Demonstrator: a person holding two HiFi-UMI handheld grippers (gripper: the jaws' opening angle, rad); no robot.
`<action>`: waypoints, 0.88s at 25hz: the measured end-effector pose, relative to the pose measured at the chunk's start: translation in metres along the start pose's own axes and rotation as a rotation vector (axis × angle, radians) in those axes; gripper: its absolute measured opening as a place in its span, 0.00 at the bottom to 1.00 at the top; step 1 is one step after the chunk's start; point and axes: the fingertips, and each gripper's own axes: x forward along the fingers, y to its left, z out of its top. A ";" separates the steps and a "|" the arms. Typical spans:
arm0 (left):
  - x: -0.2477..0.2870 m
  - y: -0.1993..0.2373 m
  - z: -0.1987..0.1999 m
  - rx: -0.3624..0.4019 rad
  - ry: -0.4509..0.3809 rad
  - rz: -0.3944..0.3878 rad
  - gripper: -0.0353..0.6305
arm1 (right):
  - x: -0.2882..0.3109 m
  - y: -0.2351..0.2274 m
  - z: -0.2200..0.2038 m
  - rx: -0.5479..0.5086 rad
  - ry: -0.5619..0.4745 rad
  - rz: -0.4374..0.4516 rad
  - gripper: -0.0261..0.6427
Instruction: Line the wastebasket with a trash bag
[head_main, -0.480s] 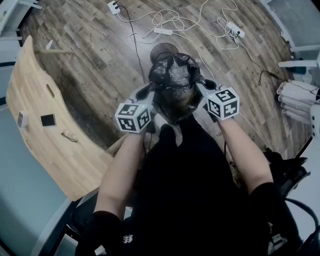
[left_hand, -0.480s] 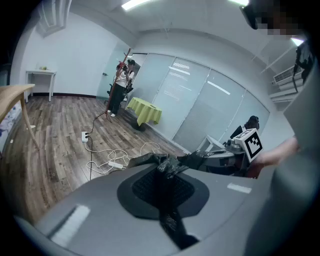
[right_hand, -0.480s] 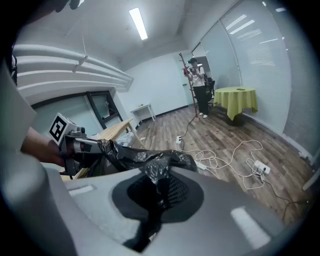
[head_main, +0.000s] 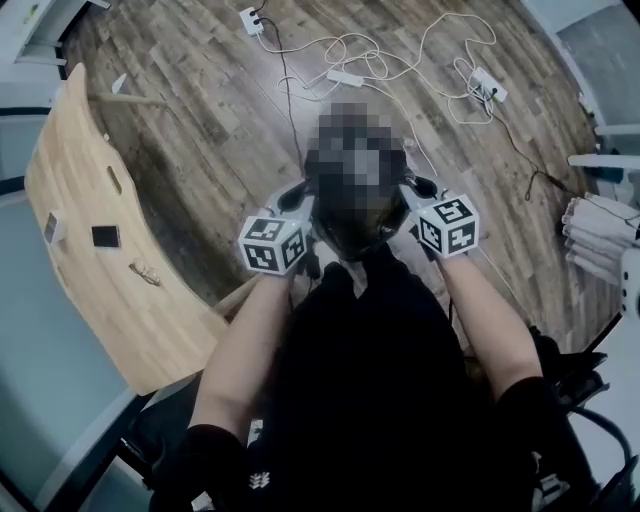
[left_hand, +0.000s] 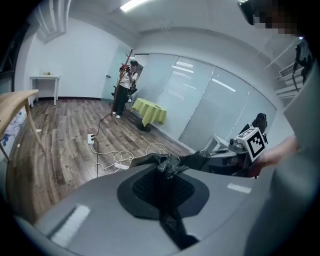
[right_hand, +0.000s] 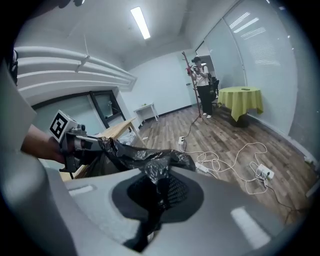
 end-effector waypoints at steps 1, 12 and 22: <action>0.002 0.002 0.002 0.005 0.003 0.012 0.06 | 0.002 -0.002 0.003 0.005 -0.006 0.012 0.04; 0.030 0.040 0.016 0.002 -0.021 0.084 0.06 | 0.058 -0.019 0.034 -0.041 0.001 0.055 0.04; 0.053 0.109 0.020 -0.013 -0.020 0.027 0.06 | 0.110 -0.026 0.056 -0.036 -0.017 0.001 0.04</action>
